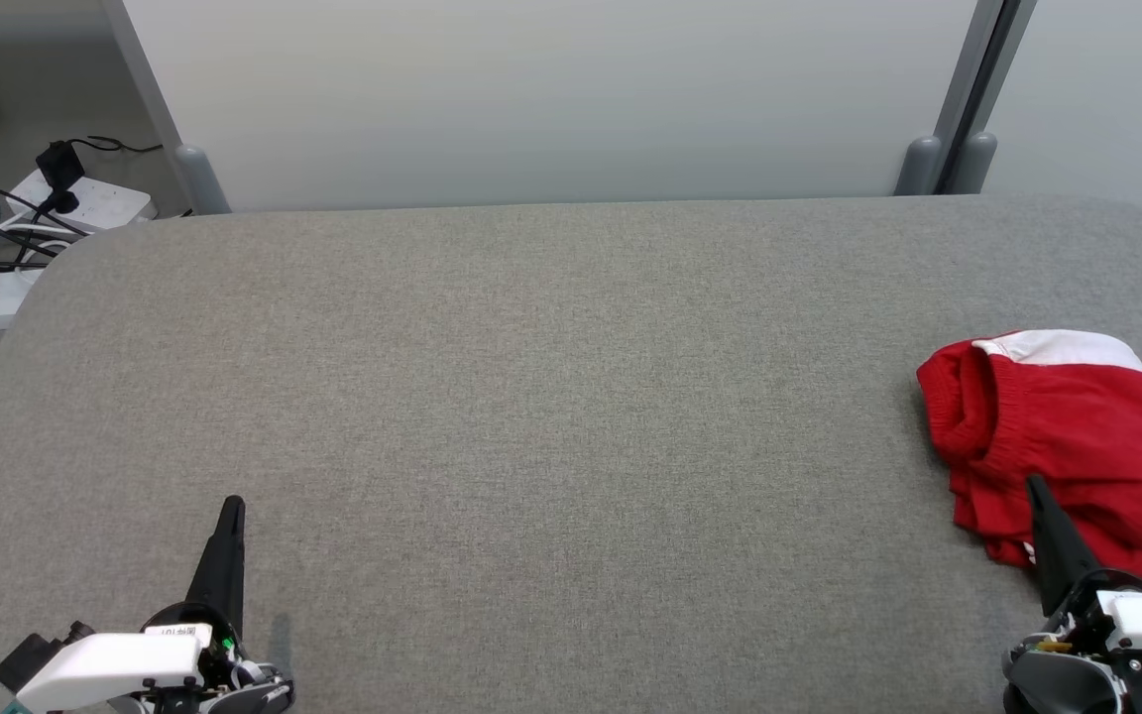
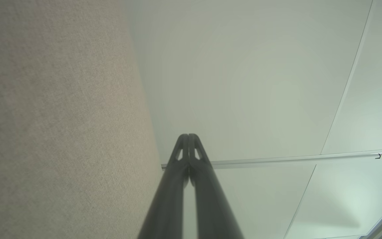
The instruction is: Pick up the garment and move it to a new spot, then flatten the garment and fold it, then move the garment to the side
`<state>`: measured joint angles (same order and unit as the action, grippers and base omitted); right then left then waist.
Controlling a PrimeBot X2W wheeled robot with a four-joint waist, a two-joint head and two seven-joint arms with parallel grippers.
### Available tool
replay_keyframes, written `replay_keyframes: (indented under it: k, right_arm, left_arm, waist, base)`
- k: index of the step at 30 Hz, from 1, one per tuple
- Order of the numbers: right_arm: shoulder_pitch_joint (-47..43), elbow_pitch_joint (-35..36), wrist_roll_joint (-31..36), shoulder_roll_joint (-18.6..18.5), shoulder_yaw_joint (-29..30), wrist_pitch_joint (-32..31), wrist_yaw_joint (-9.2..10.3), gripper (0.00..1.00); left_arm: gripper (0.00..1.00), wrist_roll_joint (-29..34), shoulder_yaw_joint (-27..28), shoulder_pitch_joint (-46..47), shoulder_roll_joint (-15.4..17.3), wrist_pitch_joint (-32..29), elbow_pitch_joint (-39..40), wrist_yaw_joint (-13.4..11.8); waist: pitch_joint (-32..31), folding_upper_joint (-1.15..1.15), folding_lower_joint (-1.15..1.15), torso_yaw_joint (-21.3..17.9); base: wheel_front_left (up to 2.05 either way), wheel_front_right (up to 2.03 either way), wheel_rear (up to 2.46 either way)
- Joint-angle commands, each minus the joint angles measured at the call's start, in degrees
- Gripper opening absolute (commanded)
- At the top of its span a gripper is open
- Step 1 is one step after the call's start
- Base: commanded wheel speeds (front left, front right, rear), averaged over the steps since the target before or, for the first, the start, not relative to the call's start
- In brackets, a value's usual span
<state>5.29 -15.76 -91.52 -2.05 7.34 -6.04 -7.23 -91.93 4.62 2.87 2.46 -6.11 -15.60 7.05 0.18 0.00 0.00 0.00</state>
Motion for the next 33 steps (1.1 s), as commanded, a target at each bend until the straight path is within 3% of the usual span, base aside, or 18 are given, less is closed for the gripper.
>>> replay_keyframes:
  k: [1,33]
  right_arm:
    - [0.9,1.7,-0.7,-0.8,-0.8,-0.4,-0.25,0.00]
    - [0.9,1.7,-0.7,-0.8,-0.8,-0.4,-0.25,0.00]
  left_arm:
    - [0.00,-0.2,1.9,3.3,0.4,-0.4,1.6,0.4]
    - [0.00,-0.2,1.9,3.3,0.4,-0.4,1.6,0.4]
  waist:
    - [0.0,0.00,0.00,0.0]
    - [0.0,0.00,0.00,0.0]
  base:
    - [0.00,0.00,0.00]
    - [0.00,0.00,0.00]
